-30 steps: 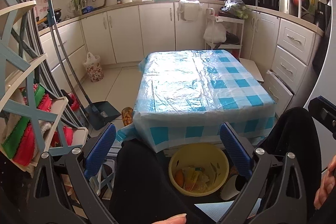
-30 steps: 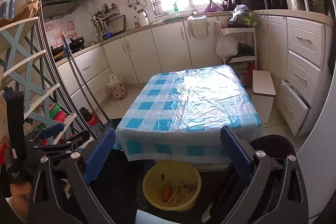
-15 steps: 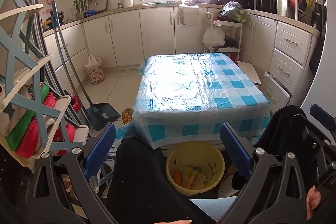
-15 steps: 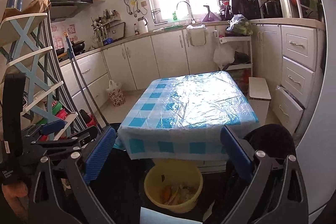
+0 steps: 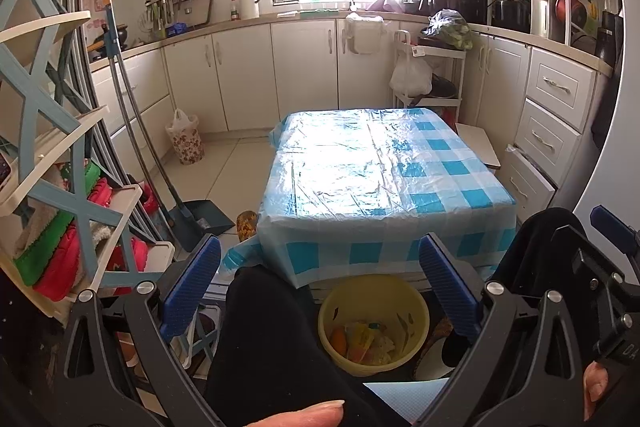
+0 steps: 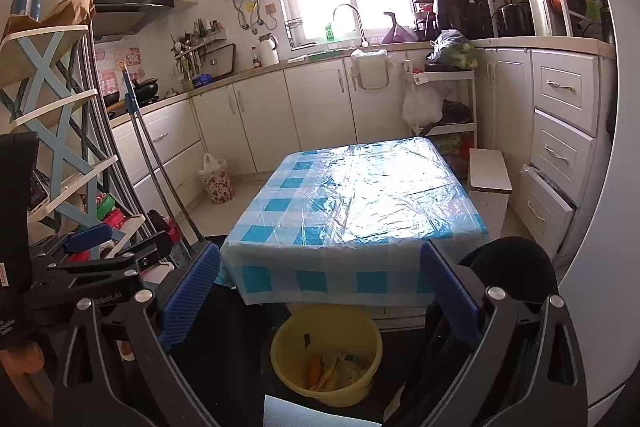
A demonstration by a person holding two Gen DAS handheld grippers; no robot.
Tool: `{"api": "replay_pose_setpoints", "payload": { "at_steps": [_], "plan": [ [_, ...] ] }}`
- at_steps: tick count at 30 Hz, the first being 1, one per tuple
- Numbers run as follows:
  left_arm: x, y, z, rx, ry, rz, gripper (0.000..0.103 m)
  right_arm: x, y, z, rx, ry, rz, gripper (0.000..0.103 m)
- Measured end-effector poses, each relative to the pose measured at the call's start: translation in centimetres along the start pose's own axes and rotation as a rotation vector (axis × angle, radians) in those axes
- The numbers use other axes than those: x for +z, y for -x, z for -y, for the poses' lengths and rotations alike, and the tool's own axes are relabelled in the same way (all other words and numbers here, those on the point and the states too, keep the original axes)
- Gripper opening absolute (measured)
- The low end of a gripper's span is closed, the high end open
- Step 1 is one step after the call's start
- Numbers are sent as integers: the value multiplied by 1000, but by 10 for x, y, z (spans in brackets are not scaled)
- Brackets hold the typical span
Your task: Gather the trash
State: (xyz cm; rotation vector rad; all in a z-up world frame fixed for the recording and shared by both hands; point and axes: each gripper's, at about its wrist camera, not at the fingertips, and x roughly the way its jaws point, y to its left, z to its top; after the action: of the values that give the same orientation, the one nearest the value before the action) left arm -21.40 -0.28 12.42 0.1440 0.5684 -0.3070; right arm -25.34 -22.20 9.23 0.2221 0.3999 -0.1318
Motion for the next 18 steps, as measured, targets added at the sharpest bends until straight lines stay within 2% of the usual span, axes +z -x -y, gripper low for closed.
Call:
{"api": "replay_pose_setpoints", "payload": {
  "at_steps": [15,18],
  "plan": [
    [2,4,1,9,-2,12,96,0,0,0,0,1,-1,96],
    [1,8,-1,-13,14,35,96,0,0,0,1,3,-2,96]
  ]
}}
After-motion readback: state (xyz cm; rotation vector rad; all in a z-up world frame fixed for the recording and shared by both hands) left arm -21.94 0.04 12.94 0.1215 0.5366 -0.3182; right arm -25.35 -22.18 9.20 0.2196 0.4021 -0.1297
